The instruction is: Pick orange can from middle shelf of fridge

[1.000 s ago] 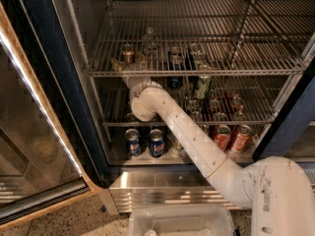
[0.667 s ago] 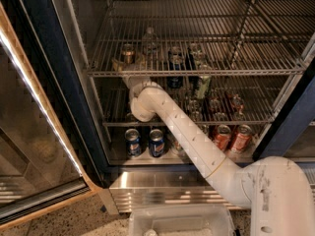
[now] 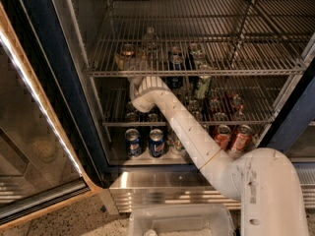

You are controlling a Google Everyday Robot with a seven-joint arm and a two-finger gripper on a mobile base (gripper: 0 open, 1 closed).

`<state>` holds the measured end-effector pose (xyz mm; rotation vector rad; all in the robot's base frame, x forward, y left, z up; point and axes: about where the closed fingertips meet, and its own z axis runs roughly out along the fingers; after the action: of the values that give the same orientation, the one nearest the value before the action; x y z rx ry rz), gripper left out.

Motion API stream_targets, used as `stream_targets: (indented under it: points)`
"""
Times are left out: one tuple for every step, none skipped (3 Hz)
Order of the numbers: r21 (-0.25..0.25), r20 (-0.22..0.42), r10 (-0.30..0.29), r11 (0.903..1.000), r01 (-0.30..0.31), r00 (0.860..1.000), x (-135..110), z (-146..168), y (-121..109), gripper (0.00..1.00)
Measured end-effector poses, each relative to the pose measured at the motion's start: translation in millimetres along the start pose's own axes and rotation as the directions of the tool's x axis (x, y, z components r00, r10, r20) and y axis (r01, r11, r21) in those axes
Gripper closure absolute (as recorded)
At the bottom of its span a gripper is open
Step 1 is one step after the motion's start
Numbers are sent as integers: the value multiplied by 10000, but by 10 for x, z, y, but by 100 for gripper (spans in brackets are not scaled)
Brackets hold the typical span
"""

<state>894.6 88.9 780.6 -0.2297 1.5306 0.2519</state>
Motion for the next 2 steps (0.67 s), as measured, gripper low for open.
stream_targets:
  points:
    - [-82,-85,19,10000,-19,10000,30,46,21,33]
    - [-166,-187,36,9999,-39,9998,69,82,46,33]
